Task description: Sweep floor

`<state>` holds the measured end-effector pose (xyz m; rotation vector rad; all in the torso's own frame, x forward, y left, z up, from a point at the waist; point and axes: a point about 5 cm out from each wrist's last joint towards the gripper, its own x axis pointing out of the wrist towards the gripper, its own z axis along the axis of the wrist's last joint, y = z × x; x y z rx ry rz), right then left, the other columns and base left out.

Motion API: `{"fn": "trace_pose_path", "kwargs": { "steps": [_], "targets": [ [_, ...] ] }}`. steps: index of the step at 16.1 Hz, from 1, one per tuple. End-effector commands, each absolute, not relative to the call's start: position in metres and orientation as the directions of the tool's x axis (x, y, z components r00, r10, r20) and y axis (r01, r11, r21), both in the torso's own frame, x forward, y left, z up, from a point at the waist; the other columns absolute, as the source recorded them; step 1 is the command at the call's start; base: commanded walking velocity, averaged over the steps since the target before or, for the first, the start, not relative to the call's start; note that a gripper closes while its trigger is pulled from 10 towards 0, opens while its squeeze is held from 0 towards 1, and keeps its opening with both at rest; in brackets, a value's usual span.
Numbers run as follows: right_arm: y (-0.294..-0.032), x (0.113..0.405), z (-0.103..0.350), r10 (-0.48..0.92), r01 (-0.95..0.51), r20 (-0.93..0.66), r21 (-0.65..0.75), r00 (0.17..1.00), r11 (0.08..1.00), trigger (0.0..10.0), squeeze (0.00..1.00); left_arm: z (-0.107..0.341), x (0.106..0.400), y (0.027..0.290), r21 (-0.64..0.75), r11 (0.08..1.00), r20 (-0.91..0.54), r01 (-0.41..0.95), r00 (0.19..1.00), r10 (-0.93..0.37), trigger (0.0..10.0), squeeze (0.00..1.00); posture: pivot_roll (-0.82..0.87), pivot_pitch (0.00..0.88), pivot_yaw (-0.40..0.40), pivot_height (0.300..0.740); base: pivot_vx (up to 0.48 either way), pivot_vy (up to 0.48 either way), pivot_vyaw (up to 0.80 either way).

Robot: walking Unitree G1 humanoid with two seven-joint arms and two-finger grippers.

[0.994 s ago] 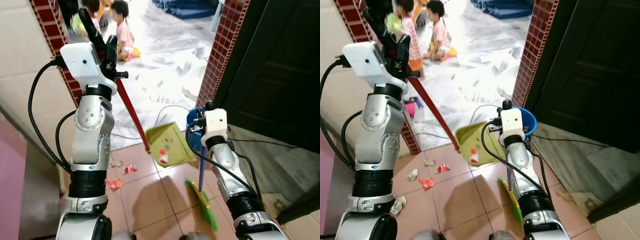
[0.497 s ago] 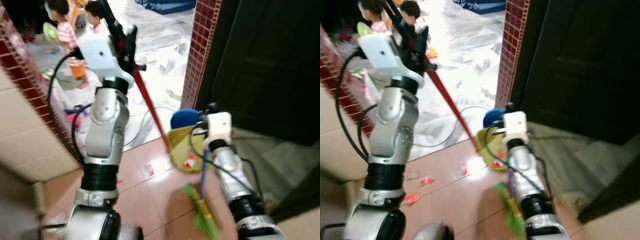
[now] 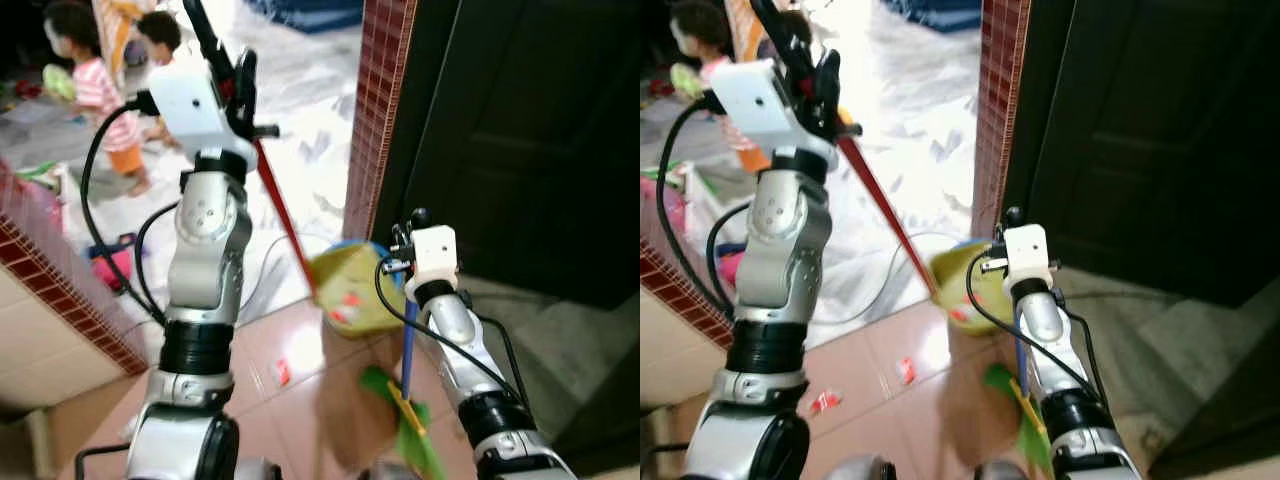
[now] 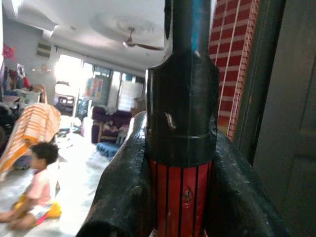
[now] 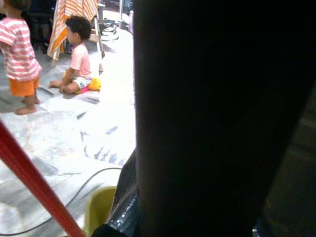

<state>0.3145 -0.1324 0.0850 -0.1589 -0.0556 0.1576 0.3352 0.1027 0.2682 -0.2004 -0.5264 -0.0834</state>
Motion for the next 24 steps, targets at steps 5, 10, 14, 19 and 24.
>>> {"fn": "trace_pose_path", "kwargs": {
  "steps": [5,10,14,19,24],
  "targets": [
    [-0.121,0.317,0.093,0.206,-0.191,0.076,-0.166,0.976,0.967,10.0,0.0,0.287,0.334,0.124,-0.138,0.99,0.593,-0.011,0.8,0.091,10.0,0.0,0.0,0.0,0.026,0.74,0.48,0.0,0.0],
    [-0.119,0.318,0.093,0.221,-0.207,0.073,-0.164,0.973,0.965,10.0,0.0,0.279,0.334,0.106,-0.098,0.992,0.578,0.077,0.816,-0.006,10.0,0.0,0.0,0.0,0.02,0.74,0.192,0.0,0.0],
    [-0.12,0.318,0.093,0.224,-0.21,0.071,-0.165,0.972,0.964,10.0,0.0,0.264,0.33,0.103,0.007,0.998,0.581,0.055,0.812,-0.049,10.0,0.0,0.0,0.0,0.02,0.74,0.0,0.0,0.0],
    [-0.12,0.316,0.09,0.229,-0.215,0.063,-0.17,0.971,0.962,10.0,0.0,0.257,0.324,0.086,0.102,0.987,0.607,0.121,0.779,-0.158,10.0,0.0,-0.01,0.0,0.018,0.74,0.0,0.0,0.0],
    [-0.12,0.317,0.092,0.232,-0.218,0.068,-0.176,0.97,0.96,10.0,0.0,0.246,0.309,0.054,0.291,0.905,0.594,0.311,0.682,-0.426,10.0,0.0,0.0,0.0,0.017,0.74,0.0,0.0,0.0]
  ]
}}
